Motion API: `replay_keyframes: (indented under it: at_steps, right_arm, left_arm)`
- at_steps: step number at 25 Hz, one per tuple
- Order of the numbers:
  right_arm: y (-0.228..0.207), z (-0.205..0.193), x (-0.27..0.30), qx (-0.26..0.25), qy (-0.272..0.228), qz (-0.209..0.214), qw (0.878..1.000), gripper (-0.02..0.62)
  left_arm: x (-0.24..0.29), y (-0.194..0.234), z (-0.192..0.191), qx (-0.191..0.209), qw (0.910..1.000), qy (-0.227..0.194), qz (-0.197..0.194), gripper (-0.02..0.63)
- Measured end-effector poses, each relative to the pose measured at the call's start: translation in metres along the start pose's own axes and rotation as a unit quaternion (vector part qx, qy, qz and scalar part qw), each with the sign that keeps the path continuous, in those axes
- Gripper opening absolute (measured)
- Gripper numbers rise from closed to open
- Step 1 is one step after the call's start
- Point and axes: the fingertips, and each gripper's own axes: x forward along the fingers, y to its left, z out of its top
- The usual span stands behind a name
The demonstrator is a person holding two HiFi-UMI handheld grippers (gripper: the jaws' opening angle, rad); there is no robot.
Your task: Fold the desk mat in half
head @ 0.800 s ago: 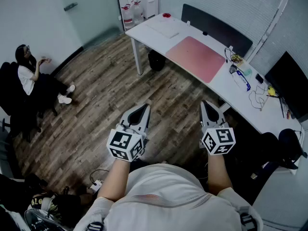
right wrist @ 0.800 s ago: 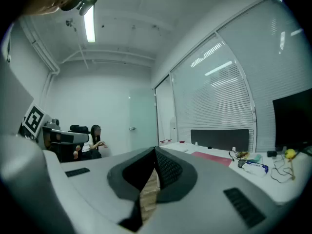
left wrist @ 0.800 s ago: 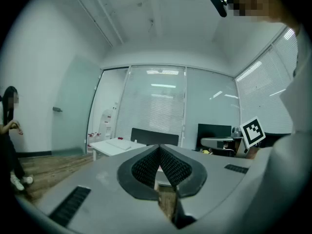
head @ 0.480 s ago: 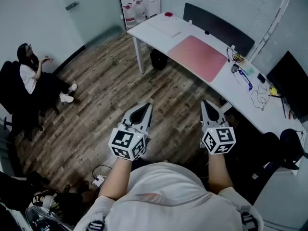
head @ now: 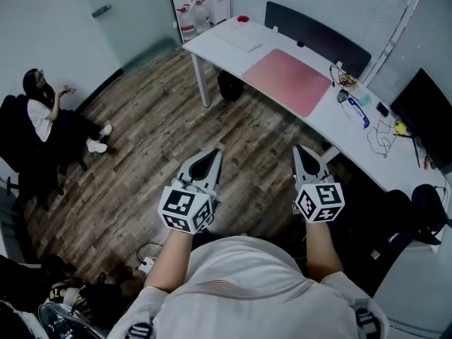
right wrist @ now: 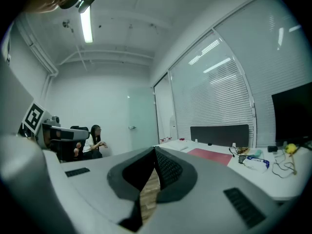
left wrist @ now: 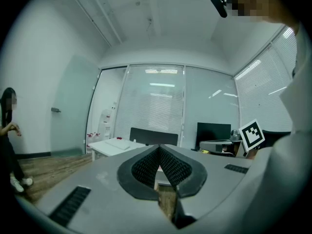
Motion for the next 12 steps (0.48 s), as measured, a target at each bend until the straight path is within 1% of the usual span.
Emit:
replay_keyframes:
  at_steps: [4, 7, 12]
  right_arm:
    - [-0.009, -0.003, 0.005, 0.001, 0.007, -0.002, 1.000, 0.052]
    - [-0.023, -0.005, 0.011, 0.013, 0.013, -0.013, 1.000, 0.052]
    - [-0.037, -0.014, 0.033, 0.028, 0.027, -0.035, 0.999, 0.052]
  left_arm:
    - [0.011, -0.002, -0.001, 0.002, 0.9999, 0.007, -0.010, 0.015]
    - [0.024, -0.002, -0.001, 0.007, 0.9996, 0.017, -0.022, 0.015]
    - [0.048, 0.019, -0.007, 0.002, 0.9990, 0.029, -0.034, 0.015]
